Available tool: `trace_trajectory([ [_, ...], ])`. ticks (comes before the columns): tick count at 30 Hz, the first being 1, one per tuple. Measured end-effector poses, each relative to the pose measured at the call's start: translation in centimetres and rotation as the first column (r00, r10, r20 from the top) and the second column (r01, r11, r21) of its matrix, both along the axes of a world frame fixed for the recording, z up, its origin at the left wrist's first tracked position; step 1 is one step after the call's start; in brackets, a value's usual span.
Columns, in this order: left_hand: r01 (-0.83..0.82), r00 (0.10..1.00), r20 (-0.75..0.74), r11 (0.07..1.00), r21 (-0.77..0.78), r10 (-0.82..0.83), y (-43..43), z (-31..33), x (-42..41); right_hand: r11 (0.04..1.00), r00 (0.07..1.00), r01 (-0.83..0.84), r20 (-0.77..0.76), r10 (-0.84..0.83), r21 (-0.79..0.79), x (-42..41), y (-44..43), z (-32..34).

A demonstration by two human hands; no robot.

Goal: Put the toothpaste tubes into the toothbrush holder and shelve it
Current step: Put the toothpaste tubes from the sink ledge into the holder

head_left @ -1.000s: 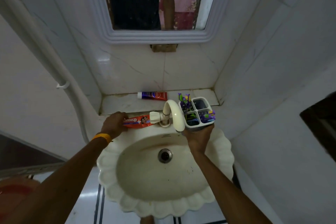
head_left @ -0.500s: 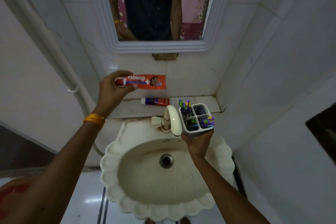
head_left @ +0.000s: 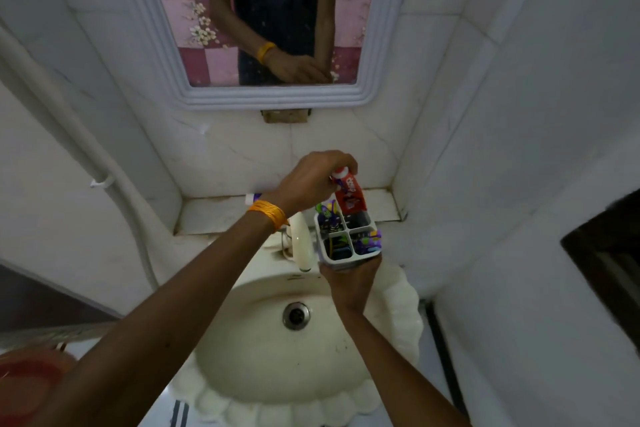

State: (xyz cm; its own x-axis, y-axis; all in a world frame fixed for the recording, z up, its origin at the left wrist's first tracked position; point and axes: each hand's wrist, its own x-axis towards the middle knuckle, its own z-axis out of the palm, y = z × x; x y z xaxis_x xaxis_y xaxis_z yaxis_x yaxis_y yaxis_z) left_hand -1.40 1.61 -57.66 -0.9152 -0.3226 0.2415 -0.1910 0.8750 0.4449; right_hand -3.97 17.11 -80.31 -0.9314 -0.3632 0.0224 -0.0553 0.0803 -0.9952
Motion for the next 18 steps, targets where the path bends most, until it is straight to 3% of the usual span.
trace_trajectory([
  [6,0.107,0.979,0.183,0.992,-0.065,-0.093,-0.2,-0.8,-1.9,1.0,0.999,-0.031,-0.01,0.031,0.005,-0.1,0.0,0.2],
  [12,0.165,0.94,0.307,0.986,-0.036,-0.146,0.5,-3.3,-3.7,0.998,0.999,-0.003,-0.045,0.006,0.067,0.0,0.0,0.5],
  [18,0.093,0.962,0.248,0.992,0.089,-0.113,0.5,-5.3,-4.0,0.998,1.0,-0.001,-0.01,0.001,0.063,-0.1,0.1,0.7],
])
